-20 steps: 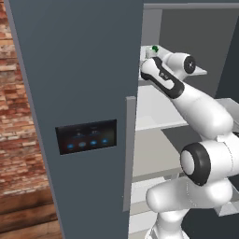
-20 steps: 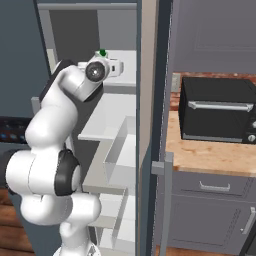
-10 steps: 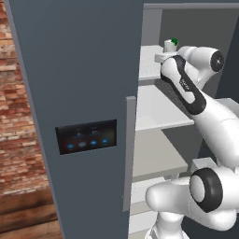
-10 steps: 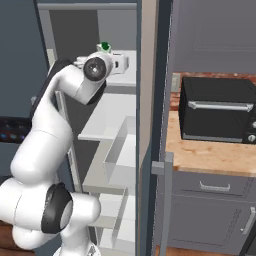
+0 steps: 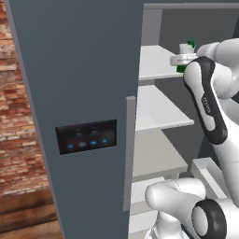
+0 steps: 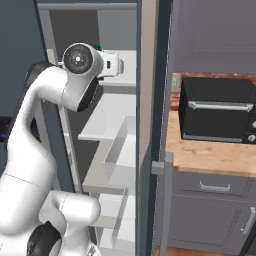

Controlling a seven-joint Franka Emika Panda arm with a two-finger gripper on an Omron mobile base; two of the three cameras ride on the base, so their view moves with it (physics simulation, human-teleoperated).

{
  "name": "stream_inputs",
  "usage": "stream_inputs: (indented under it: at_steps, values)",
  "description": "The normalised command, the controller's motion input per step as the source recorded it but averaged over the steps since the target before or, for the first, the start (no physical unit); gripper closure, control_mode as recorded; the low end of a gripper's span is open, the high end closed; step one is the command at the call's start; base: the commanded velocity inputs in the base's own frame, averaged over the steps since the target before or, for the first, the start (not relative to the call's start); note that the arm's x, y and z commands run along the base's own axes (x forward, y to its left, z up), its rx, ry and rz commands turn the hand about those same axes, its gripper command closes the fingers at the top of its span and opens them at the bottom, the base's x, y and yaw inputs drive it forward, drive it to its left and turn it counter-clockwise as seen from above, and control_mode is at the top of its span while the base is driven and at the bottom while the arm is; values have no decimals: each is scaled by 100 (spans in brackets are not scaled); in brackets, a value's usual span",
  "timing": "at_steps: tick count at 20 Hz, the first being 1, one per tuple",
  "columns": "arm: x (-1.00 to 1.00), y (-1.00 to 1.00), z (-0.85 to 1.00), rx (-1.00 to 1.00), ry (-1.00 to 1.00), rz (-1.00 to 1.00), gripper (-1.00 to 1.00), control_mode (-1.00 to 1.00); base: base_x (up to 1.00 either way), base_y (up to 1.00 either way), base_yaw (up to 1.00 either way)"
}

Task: Take a sugar cube from the saucer and place it inside the coffee. Then, grab milk from the fridge and place it next to the coffee on the counter to sweeten the coffee.

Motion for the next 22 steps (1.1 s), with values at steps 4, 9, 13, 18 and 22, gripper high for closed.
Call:
stream_inputs:
  at_steps: [4, 9, 13, 18, 22]
  values:
    - [-100, 44, -27, -1, 0, 0, 100, -100, 0, 0, 0]
    - [-100, 56, -31, 0, -1, 2, 100, -100, 0, 0, 0]
    - [-100, 56, -36, -4, 0, 10, 100, -100, 0, 0, 0]
    - [-55, 32, -31, -6, 3, 10, 100, -100, 0, 0, 0]
    - [0, 3, -3, -1, 2, 2, 100, -100, 0, 0, 0]
